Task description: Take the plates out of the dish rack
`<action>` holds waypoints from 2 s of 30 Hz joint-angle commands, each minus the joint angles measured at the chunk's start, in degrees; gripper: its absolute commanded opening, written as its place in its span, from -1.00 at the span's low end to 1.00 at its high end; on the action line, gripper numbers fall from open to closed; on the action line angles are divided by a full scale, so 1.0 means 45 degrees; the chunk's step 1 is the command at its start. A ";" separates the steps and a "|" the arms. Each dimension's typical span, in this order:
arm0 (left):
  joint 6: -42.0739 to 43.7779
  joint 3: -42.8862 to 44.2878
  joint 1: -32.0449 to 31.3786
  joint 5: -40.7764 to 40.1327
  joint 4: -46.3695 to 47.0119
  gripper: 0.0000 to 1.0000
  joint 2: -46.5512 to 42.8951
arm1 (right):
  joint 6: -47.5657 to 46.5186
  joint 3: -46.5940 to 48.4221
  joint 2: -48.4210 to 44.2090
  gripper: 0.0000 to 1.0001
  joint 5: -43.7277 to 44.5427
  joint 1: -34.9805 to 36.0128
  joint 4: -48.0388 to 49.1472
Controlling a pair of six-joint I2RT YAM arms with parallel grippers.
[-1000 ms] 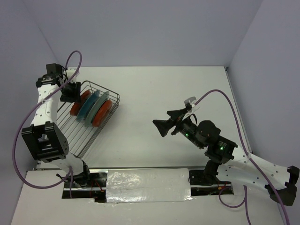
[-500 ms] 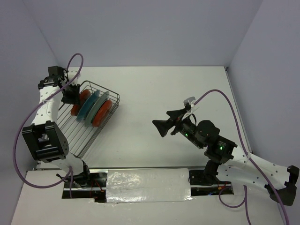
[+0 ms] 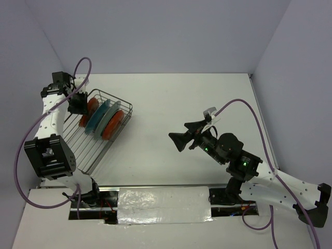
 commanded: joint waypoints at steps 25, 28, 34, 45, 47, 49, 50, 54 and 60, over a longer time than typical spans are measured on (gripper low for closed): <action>-0.1078 0.1655 0.0064 0.1346 -0.0054 -1.00 -0.1212 | -0.0215 0.0697 -0.0010 0.97 0.0001 -0.0046 0.0044; -0.1118 0.1342 0.0064 0.1385 -0.0091 -1.00 -0.1370 | -0.0196 0.0717 -0.0029 0.97 -0.0018 -0.0065 -0.0015; -0.1410 0.0465 0.0064 0.1792 0.0240 -1.00 -0.2033 | -0.0215 0.0717 -0.0010 0.97 -0.0077 -0.0065 0.0044; -0.3285 0.1358 0.0064 0.3982 0.2056 -1.00 -0.3205 | -0.0215 0.0717 -0.0010 0.97 -0.0136 -0.0046 0.0005; -0.3577 0.1555 0.0064 0.4060 0.2271 -1.00 -0.3362 | -0.0235 0.0717 0.0126 0.97 0.0001 -0.0065 -0.0014; -0.3773 0.1731 0.0064 0.4411 0.2603 -1.00 -0.3557 | -0.0255 0.0814 0.0244 0.96 0.0021 -0.0065 -0.0073; -0.3910 0.1732 0.0064 0.4548 0.2739 -1.00 -0.3654 | -0.0235 0.0834 0.0341 0.96 0.0060 -0.0046 -0.0112; -0.3990 0.1518 -0.0634 0.4609 0.3462 -1.00 -0.4084 | -0.0216 0.0854 0.0400 0.97 0.0312 -0.0046 -0.0171; -0.3266 0.1829 -0.5121 0.0724 0.3697 -1.00 -0.3715 | 0.0601 0.0834 0.0147 0.95 0.2744 -0.0065 -0.0773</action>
